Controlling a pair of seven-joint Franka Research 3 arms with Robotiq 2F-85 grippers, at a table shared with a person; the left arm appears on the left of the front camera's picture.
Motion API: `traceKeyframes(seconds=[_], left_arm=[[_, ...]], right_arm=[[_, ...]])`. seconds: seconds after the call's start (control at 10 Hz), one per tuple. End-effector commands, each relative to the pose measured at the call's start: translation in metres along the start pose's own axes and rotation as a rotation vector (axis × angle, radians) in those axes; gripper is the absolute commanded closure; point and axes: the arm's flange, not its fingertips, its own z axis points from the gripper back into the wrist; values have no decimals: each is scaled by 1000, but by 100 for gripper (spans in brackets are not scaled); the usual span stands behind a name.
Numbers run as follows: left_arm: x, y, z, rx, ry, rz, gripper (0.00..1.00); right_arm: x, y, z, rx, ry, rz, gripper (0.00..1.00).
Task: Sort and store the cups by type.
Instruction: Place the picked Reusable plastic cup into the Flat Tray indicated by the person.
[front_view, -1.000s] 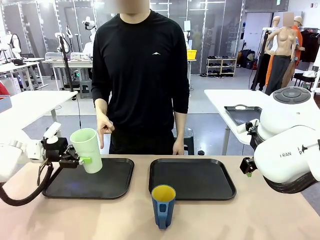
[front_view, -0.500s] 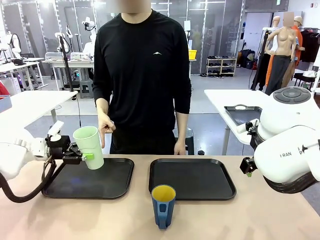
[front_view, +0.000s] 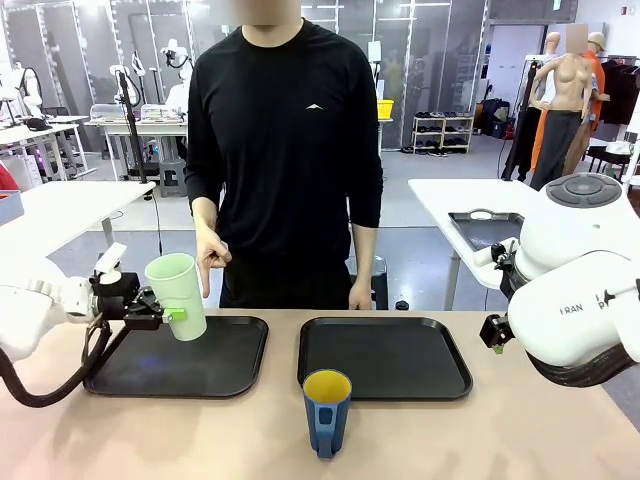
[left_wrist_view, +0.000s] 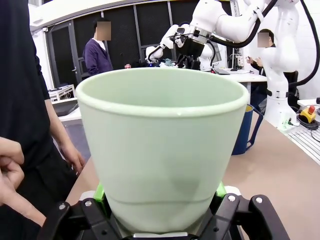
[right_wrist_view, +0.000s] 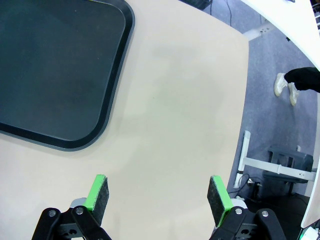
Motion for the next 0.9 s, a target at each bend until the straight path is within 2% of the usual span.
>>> traceKeyframes(seconds=[0.0, 0.5, 0.8], left_arm=[[-21, 8, 2, -30, 25, 4, 15], [-59, 18, 11, -47, 79, -9, 15], [-72, 22, 14, -37, 61, -1, 15]], right_arm=[[-1, 0, -1, 0, 0, 3, 0], [-1, 0, -1, 0, 0, 3, 0], [-1, 0, -1, 0, 0, 3, 0]])
